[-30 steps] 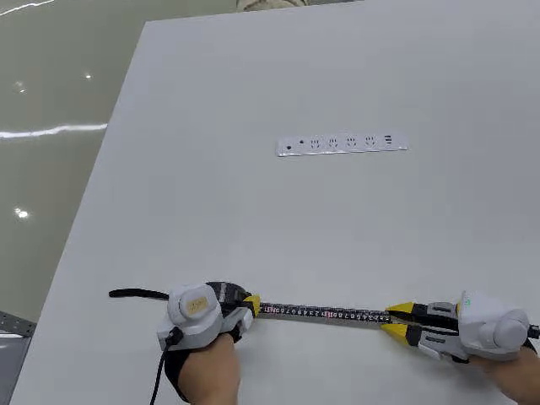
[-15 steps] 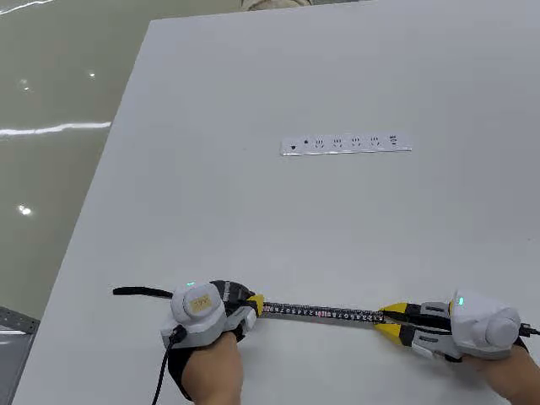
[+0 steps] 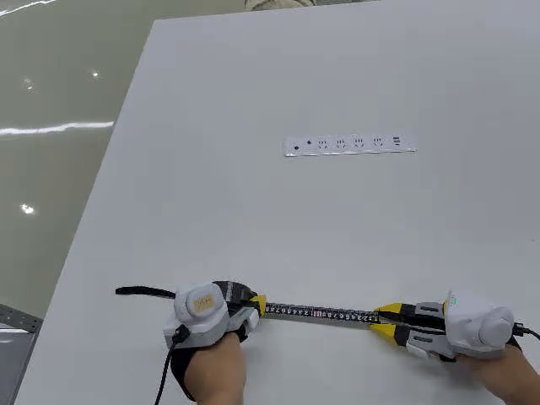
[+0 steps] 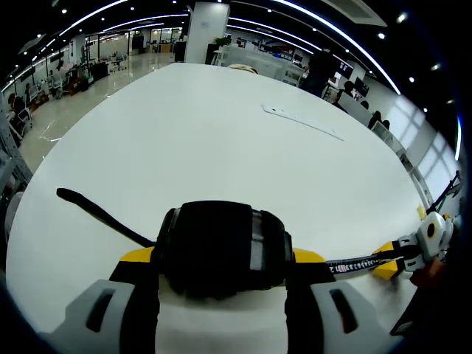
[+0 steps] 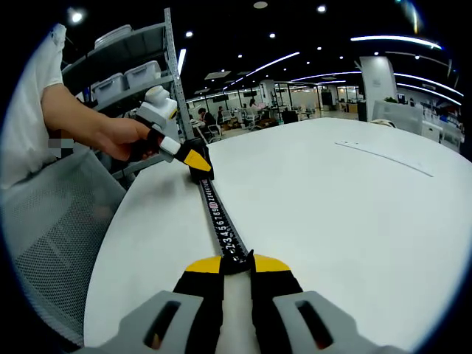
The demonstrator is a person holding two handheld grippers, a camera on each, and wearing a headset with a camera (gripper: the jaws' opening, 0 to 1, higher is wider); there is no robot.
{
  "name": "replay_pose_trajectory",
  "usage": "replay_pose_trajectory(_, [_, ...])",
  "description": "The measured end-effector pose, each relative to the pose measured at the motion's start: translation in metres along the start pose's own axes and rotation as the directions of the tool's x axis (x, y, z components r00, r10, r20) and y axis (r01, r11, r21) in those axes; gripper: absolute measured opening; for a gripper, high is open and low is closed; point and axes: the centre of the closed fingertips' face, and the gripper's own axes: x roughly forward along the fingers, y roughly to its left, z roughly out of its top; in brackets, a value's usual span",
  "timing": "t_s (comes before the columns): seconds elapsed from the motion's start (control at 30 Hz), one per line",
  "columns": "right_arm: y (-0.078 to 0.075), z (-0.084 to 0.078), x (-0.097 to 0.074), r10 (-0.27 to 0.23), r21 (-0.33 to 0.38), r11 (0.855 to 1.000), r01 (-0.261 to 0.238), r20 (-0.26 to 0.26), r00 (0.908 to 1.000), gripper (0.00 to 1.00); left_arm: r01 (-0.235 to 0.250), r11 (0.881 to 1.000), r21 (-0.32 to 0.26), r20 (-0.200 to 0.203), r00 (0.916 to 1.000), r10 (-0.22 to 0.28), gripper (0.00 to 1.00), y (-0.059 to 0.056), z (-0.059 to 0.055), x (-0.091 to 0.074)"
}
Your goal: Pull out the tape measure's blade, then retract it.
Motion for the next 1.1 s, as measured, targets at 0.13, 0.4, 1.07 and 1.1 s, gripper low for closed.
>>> replay_pose_trajectory(0.13, [0.001, 0.001, 0.002, 0.003, 0.000, 1.000, -0.003, 0.002, 1.0000, 0.12, 0.001, 1.000, -0.001, 0.000, 1.0000, -0.001, 0.68, 0.000, 0.000, -0.001])
replay_pose_trajectory(0.4, [0.001, 0.003, 0.006, 0.006, 0.005, 1.000, -0.006, 0.007, 1.0000, 0.12, 0.000, 1.000, -0.005, -0.001, 1.0000, 0.000, 0.68, 0.000, 0.000, 0.000])
replay_pose_trajectory(1.07, [0.002, 0.007, 0.014, 0.023, 0.005, 1.000, -0.023, 0.010, 0.9997, 0.12, 0.000, 1.000, -0.009, -0.001, 1.0000, 0.000, 0.67, 0.001, 0.000, 0.000])
replay_pose_trajectory(1.1, [0.003, 0.007, 0.014, 0.024, 0.006, 1.000, -0.024, 0.010, 0.9997, 0.12, 0.000, 1.000, -0.009, 0.000, 1.0000, 0.000, 0.67, 0.001, 0.000, 0.000])
